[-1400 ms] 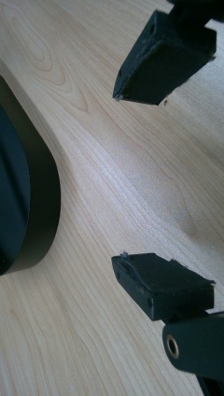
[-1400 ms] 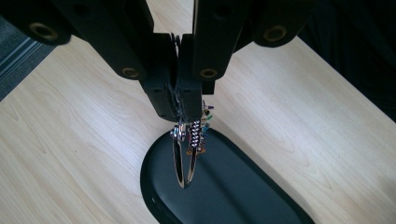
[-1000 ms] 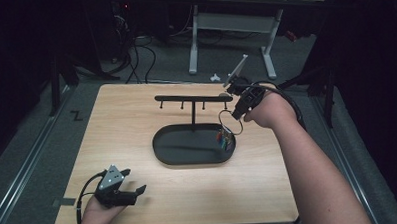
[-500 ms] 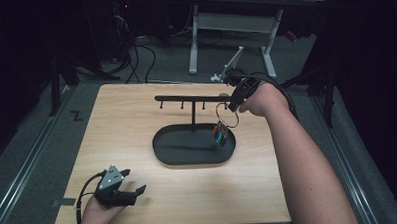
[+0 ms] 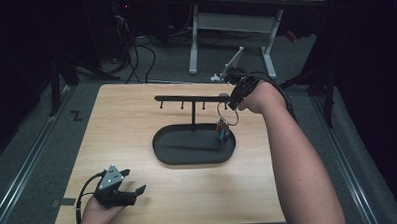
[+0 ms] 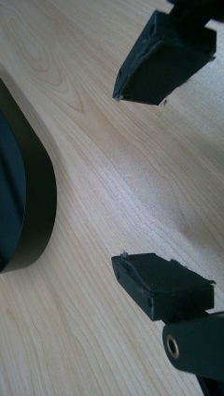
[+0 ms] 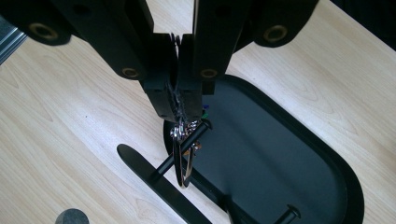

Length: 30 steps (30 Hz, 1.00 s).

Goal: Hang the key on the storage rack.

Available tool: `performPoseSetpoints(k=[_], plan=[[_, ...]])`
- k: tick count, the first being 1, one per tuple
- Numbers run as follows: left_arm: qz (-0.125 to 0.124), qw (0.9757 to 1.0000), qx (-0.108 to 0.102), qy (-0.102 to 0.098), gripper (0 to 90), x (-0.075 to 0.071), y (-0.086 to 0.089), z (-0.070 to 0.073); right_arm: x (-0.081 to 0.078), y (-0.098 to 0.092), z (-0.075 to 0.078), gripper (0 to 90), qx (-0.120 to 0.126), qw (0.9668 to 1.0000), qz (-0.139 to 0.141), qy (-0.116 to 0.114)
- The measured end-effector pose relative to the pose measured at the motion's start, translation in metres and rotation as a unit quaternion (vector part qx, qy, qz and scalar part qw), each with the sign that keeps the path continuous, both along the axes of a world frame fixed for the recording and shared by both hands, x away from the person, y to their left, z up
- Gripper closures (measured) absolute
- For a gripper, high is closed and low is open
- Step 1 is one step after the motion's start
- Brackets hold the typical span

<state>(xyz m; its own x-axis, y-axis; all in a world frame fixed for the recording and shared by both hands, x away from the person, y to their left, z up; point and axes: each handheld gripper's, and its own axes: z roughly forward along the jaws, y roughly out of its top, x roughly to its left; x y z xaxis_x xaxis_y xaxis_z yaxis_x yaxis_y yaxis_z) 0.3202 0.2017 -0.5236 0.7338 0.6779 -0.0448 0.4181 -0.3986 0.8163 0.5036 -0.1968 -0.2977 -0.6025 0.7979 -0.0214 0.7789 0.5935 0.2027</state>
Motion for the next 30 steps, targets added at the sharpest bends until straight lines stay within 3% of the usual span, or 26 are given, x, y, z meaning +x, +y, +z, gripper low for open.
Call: performPoseSetpoints(k=[9,13,21,25,29,30], plan=[[-0.001,1.0000,-0.001,0.001,17.2,0.000,0.000,0.000,0.001,0.002,0.000,85.6,0.002,1.0000,0.000,-0.009],[-0.002,1.0000,-0.002,0.001,17.2,0.000,0.000,0.001,0.000,0.003,0.006,82.2,0.006,0.9994,0.001,-0.033],[-0.001,1.0000,-0.004,0.000,17.2,-0.001,0.000,0.001,-0.008,0.003,0.010,75.4,0.003,0.9989,-0.003,-0.047],[-0.002,1.0000,-0.003,0.001,17.2,-0.001,0.000,0.001,-0.014,0.000,0.009,66.6,0.003,0.9984,-0.010,-0.056],[-0.001,1.0000,-0.002,-0.001,17.2,-0.001,-0.001,0.001,-0.022,-0.008,0.002,49.1,0.014,0.9970,-0.030,-0.070],[-0.001,1.0000,-0.002,-0.001,17.2,-0.001,-0.001,0.001,-0.022,-0.008,0.002,49.1,0.014,0.9970,-0.030,-0.070]])
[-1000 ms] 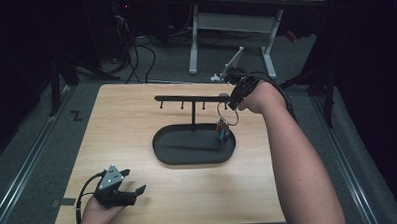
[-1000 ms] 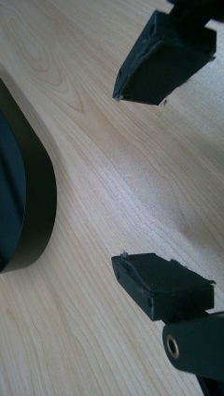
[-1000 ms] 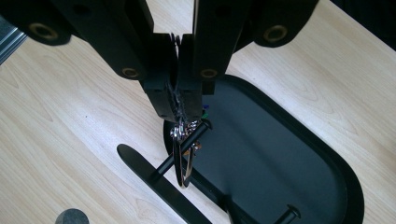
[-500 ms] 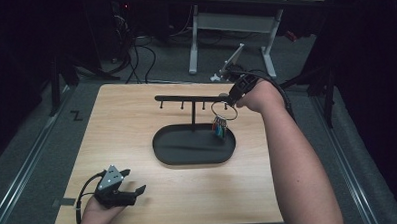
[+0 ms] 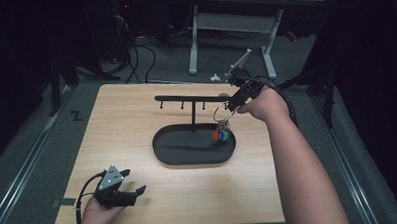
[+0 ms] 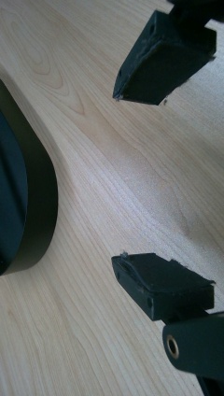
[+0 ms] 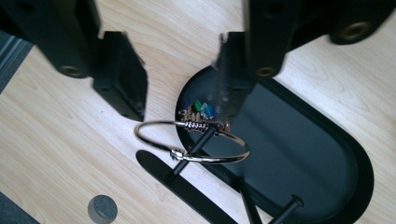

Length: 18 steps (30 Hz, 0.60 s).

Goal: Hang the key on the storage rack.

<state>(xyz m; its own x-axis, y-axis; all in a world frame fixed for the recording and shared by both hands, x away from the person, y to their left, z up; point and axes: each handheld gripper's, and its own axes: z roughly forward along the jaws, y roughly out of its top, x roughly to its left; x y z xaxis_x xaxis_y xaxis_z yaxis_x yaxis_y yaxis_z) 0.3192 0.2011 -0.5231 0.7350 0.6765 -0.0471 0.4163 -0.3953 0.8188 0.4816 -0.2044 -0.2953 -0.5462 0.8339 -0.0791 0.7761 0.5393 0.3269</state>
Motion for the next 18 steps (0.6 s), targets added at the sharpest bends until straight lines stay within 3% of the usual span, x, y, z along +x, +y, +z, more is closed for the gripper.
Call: performPoseSetpoints(k=[3,11,18], plan=[[0.000,1.0000,0.001,0.000,17.2,0.000,-0.001,0.000,-0.008,-0.008,-0.008,39.5,-0.006,0.9998,-0.008,-0.019],[0.000,1.0000,0.006,0.003,17.2,0.001,-0.002,-0.001,-0.018,-0.024,-0.023,32.3,0.014,0.9991,-0.030,-0.028],[-0.002,0.9999,0.009,0.005,17.2,0.000,-0.003,-0.002,-0.031,-0.035,-0.049,26.4,0.035,0.9977,-0.049,-0.031]])
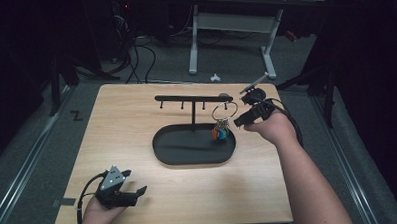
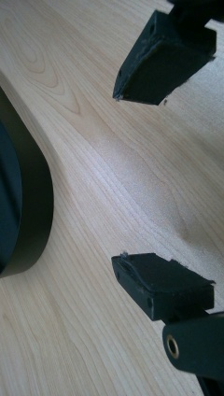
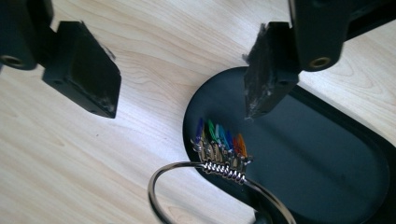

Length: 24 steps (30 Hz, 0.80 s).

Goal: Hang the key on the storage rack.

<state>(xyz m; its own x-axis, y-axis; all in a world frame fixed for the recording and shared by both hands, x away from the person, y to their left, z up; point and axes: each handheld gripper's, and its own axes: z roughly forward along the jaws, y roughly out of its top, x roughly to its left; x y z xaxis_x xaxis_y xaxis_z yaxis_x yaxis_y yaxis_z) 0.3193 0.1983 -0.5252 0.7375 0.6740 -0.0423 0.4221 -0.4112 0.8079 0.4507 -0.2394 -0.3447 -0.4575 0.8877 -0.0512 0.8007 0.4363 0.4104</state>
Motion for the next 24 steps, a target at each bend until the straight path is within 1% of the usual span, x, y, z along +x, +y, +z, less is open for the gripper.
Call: performPoseSetpoints(k=[1,2,3,5,6,8,11,12,13,14,15,16,17,20,23,24], plan=[[0.000,1.0000,0.002,0.000,17.2,0.000,0.000,0.000,-0.004,-0.002,-0.009,24.2,0.000,1.0000,-0.001,-0.004],[0.000,1.0000,0.002,0.000,17.2,0.000,0.000,0.000,-0.004,-0.002,-0.009,24.2,0.000,1.0000,-0.001,-0.004],[0.000,1.0000,0.002,0.000,17.2,0.000,0.000,0.000,-0.006,-0.004,-0.012,24.0,0.000,1.0000,-0.005,-0.006],[0.000,1.0000,0.002,-0.001,17.2,0.000,0.000,-0.001,-0.009,-0.007,-0.020,24.4,0.003,1.0000,-0.008,-0.002],[0.000,1.0000,0.001,-0.001,17.2,0.000,0.000,-0.001,-0.011,-0.008,-0.023,22.9,0.005,0.9999,-0.008,-0.004],[-0.001,1.0000,0.003,-0.001,17.2,0.000,0.000,-0.001,-0.017,-0.011,-0.030,21.1,0.008,0.9998,-0.011,-0.016],[-0.003,1.0000,0.004,0.001,17.2,0.000,-0.001,-0.001,-0.027,-0.014,-0.041,18.8,0.027,0.9991,-0.013,-0.029],[-0.003,1.0000,0.004,0.001,17.2,0.000,-0.001,-0.001,-0.030,-0.013,-0.045,16.7,0.025,0.9992,-0.014,-0.030],[-0.003,1.0000,0.005,0.001,17.2,0.000,-0.001,-0.001,-0.033,-0.011,-0.049,15.9,0.014,0.9992,-0.015,-0.034],[-0.003,1.0000,0.006,0.000,17.2,0.000,-0.002,-0.001,-0.037,-0.010,-0.053,15.9,0.010,0.9991,-0.014,-0.039],[-0.004,1.0000,0.007,0.001,17.2,0.000,-0.002,-0.001,-0.041,-0.011,-0.057,16.2,0.021,0.9987,-0.012,-0.045],[-0.003,1.0000,0.007,0.001,17.2,-0.001,-0.002,-0.002,-0.044,-0.012,-0.060,16.2,0.036,0.9980,-0.017,-0.049],[-0.004,1.0000,0.008,0.001,17.2,-0.001,-0.002,-0.002,-0.048,-0.012,-0.064,16.3,0.045,0.9975,-0.019,-0.051],[-0.005,0.9999,0.009,0.001,17.2,-0.001,-0.003,-0.002,-0.059,-0.012,-0.075,16.1,0.042,0.9966,-0.014,-0.070],[-0.004,0.9999,0.009,0.001,17.2,-0.001,-0.003,-0.003,-0.070,-0.013,-0.085,16.0,0.060,0.9947,-0.017,-0.081],[-0.006,0.9999,0.012,0.002,17.2,-0.001,-0.003,-0.003,-0.077,-0.013,-0.092,16.0,0.059,0.9937,-0.017,-0.093]])
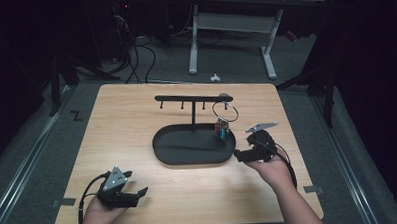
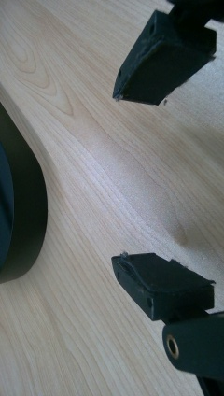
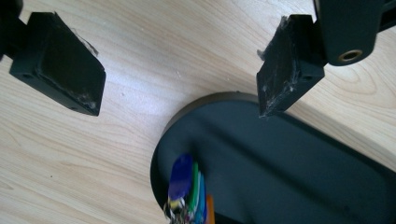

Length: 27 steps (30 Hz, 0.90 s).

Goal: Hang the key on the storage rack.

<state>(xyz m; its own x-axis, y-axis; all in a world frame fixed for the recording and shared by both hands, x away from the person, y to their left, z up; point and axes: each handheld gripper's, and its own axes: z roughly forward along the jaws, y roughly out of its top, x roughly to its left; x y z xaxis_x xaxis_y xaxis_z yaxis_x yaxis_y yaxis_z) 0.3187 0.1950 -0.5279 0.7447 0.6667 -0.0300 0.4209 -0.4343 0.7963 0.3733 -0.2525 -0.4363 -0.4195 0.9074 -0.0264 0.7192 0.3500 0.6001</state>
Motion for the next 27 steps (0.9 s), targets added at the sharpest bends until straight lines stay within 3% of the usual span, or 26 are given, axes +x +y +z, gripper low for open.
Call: performPoseSetpoints(k=[3,7,8,9,10,13,15,16,17,18,19,22,24,27], plan=[[-0.001,1.0000,0.002,-0.001,17.2,0.000,-0.001,0.000,-0.007,-0.001,-0.008,15.9,0.002,0.9999,0.003,-0.010],[-0.003,1.0000,0.002,-0.003,17.1,0.000,-0.001,0.001,-0.026,-0.005,-0.034,16.3,0.039,0.9991,-0.001,-0.014],[-0.003,1.0000,0.002,-0.003,17.1,0.000,-0.001,0.001,-0.026,-0.005,-0.034,16.3,0.039,0.9991,-0.001,-0.014],[-0.005,1.0000,0.001,-0.004,17.1,0.000,-0.002,0.001,-0.036,-0.007,-0.048,16.3,0.048,0.9985,-0.007,-0.024],[-0.005,1.0000,0.001,-0.004,17.1,0.000,-0.002,0.001,-0.036,-0.007,-0.048,16.3,0.048,0.9985,-0.007,-0.024],[-0.008,0.9999,0.001,-0.007,17.0,0.001,-0.002,0.001,-0.060,-0.011,-0.069,16.7,0.069,0.9954,-0.026,-0.061],[-0.007,0.9999,0.001,-0.008,17.0,0.001,-0.003,0.001,-0.085,-0.015,-0.085,22.0,0.090,0.9903,-0.047,-0.094],[-0.005,0.9999,0.002,-0.009,17.0,0.000,-0.003,0.001,-0.089,-0.016,-0.079,20.0,0.090,0.9922,-0.038,-0.078],[-0.001,0.9999,0.007,-0.013,16.8,0.000,-0.005,0.001,-0.091,-0.016,-0.074,22.3,0.073,0.9916,-0.037,-0.101],[-0.001,0.9999,0.007,-0.013,16.6,0.000,-0.005,0.001,-0.091,-0.016,-0.074,22.3,0.073,0.9916,-0.037,-0.101],[0.001,0.9999,0.009,-0.013,16.6,0.001,-0.005,0.001,-0.091,-0.017,-0.073,22.4,0.063,0.9902,-0.036,-0.119],[0.008,0.9999,0.011,-0.011,16.3,0.001,-0.005,0.000,-0.086,-0.019,-0.076,20.6,0.077,0.9882,-0.038,-0.127],[0.010,0.9998,0.012,-0.013,16.2,0.001,-0.006,0.001,-0.082,-0.017,-0.080,19.3,0.071,0.9899,-0.024,-0.121],[0.012,0.9998,0.011,-0.014,16.1,0.002,-0.006,0.001,-0.083,-0.020,-0.083,19.3,0.089,0.9892,-0.028,-0.114]])
